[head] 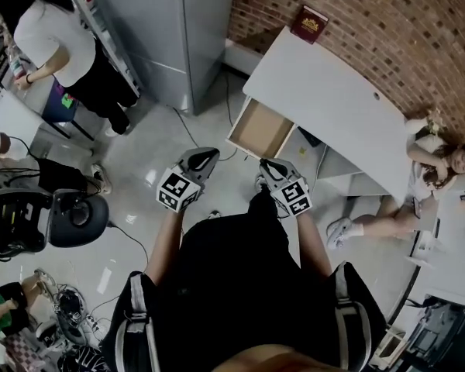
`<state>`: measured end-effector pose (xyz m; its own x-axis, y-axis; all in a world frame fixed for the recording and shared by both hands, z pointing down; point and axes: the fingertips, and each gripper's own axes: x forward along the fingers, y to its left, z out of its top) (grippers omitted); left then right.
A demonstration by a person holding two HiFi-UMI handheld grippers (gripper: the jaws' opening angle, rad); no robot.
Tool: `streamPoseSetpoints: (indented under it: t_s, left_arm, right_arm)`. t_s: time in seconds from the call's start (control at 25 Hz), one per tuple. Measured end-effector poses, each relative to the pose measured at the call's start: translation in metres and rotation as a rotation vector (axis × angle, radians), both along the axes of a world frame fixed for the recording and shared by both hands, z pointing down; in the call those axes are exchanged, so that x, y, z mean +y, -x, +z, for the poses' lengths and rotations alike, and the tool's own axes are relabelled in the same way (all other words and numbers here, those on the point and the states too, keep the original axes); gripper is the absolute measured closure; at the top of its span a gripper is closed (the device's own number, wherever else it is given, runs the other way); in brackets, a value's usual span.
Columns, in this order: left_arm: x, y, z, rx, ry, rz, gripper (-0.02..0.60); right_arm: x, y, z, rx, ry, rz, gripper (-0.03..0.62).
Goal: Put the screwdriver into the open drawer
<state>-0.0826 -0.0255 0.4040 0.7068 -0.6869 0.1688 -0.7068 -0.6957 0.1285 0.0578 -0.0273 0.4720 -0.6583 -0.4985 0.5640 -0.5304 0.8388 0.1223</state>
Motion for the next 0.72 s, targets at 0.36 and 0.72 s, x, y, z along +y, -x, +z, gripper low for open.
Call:
streamPoseSetpoints:
  t_s: [0.36,0.72]
  left_arm:
    - [-0.014,0.006,0.005,0.006,0.021,-0.073,0.565]
    - [-0.027,-0.001,0.015,0.004,0.054,-0.141,0.565]
  right_arm:
    - [-0.024,0.011,-0.004,0.004,0.006,-0.088,0.471]
    - [-0.048,0.006,0.012,0.025,0.029,-0.169,0.471]
